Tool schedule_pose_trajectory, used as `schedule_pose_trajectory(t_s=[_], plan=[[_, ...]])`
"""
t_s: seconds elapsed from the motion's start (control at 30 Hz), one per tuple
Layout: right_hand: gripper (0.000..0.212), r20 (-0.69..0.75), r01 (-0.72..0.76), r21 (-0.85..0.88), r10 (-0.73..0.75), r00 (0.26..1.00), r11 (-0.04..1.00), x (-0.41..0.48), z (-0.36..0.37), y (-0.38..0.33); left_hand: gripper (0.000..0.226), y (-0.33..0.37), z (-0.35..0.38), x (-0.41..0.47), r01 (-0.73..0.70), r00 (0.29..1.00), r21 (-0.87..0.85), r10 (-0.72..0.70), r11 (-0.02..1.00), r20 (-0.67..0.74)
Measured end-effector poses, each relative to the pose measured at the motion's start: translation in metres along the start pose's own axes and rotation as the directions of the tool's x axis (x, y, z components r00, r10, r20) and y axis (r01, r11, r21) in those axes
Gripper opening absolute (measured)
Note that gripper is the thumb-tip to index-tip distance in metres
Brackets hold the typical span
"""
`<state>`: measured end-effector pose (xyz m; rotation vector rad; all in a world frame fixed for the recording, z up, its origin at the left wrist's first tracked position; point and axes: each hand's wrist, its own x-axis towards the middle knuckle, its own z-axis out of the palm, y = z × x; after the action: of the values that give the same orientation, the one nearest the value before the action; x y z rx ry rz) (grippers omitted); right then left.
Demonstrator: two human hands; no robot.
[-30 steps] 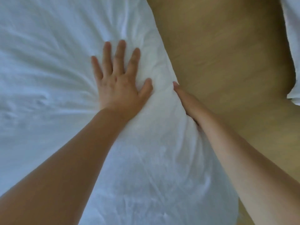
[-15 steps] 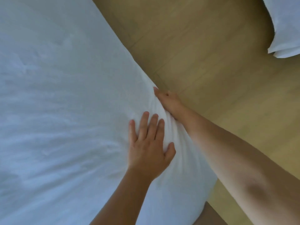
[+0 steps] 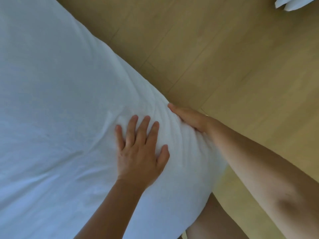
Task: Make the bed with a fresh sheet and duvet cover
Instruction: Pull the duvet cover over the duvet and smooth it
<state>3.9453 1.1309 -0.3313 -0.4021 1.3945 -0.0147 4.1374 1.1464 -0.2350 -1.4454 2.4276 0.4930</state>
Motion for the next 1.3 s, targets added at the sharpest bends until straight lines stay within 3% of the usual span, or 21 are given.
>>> schedule_pose_trajectory(t_s=[0.03,0.1,0.17,0.23,0.3,0.37,0.43,0.57,0.67,0.73,0.83,0.9,0.97,1.07,1.17,1.3], plan=[[0.07,0.086,-0.094,-0.024,0.096,0.992,0.995,-0.01,-0.003,0.018,0.06,0.001,0.001,-0.001,-0.004,1.0,0.001,0.004,1.0,-0.008],[0.082,0.105,-0.176,-0.091,0.185,0.977,0.98,-0.032,-0.011,0.053,0.061,0.005,0.004,-0.004,0.005,1.0,0.0,-0.005,1.0,-0.028],[0.075,0.032,-0.11,-0.131,0.115,0.993,0.985,-0.058,-0.015,0.07,0.063,0.012,0.007,-0.009,0.02,0.997,-0.022,-0.021,1.0,-0.072],[0.059,-0.076,0.012,-0.028,-0.014,0.997,1.0,-0.073,-0.022,0.082,0.065,0.023,0.014,-0.021,-0.005,0.993,-0.049,0.0,0.999,-0.117],[0.036,-0.279,0.119,0.021,-0.109,0.954,0.993,-0.072,-0.023,0.083,0.067,0.038,0.022,-0.039,-0.093,0.99,-0.029,0.09,0.995,-0.109],[0.035,-0.414,0.134,-0.077,-0.154,0.897,0.988,-0.063,-0.012,0.083,0.068,0.051,0.031,-0.06,-0.175,0.982,0.021,0.176,0.984,-0.07],[0.039,-0.429,0.142,-0.08,-0.163,0.889,0.987,-0.052,0.003,0.095,0.069,0.053,0.038,-0.074,-0.196,0.976,0.056,0.2,0.979,-0.087],[0.05,-0.361,-0.049,0.006,0.047,0.931,0.999,-0.085,0.013,0.17,0.078,0.049,0.053,-0.095,-0.199,0.959,0.079,0.211,0.977,-0.19],[0.045,-0.384,0.063,-0.014,-0.064,0.921,0.998,-0.098,0.023,0.218,0.087,0.059,0.065,-0.108,-0.158,0.962,0.075,0.171,0.985,-0.213],[0.052,-0.507,0.129,0.021,-0.1,0.856,0.991,-0.091,0.026,0.225,0.09,0.064,0.07,-0.115,-0.164,0.96,0.083,0.178,0.983,-0.216],[0.063,-0.657,0.006,-0.173,-0.12,0.744,0.985,-0.061,0.02,0.213,0.087,0.063,0.077,-0.128,-0.278,0.931,0.176,0.31,0.944,-0.194],[0.048,-0.696,-0.048,-0.289,-0.175,0.696,0.956,-0.043,0.034,0.195,0.085,0.062,0.084,-0.14,-0.314,0.914,0.236,0.36,0.919,-0.187],[0.034,-0.725,0.012,-0.289,-0.227,0.651,0.957,-0.037,0.057,0.185,0.084,0.067,0.09,-0.149,-0.265,0.917,0.266,0.328,0.927,-0.228],[0.045,-0.81,0.221,-0.158,-0.254,0.528,0.962,-0.049,0.085,0.2,0.083,0.077,0.098,-0.164,-0.069,0.936,0.201,0.133,0.977,-0.325],[0.064,-0.795,0.338,-0.244,-0.387,0.467,0.909,-0.068,0.112,0.227,0.085,0.082,0.117,-0.195,0.154,0.931,0.11,-0.107,0.982,-0.349],[0.06,-0.595,0.522,-0.491,-0.707,0.383,0.697,-0.109,0.156,0.227,0.098,0.092,0.149,-0.267,0.029,0.987,0.073,-0.017,0.997,-0.159]])
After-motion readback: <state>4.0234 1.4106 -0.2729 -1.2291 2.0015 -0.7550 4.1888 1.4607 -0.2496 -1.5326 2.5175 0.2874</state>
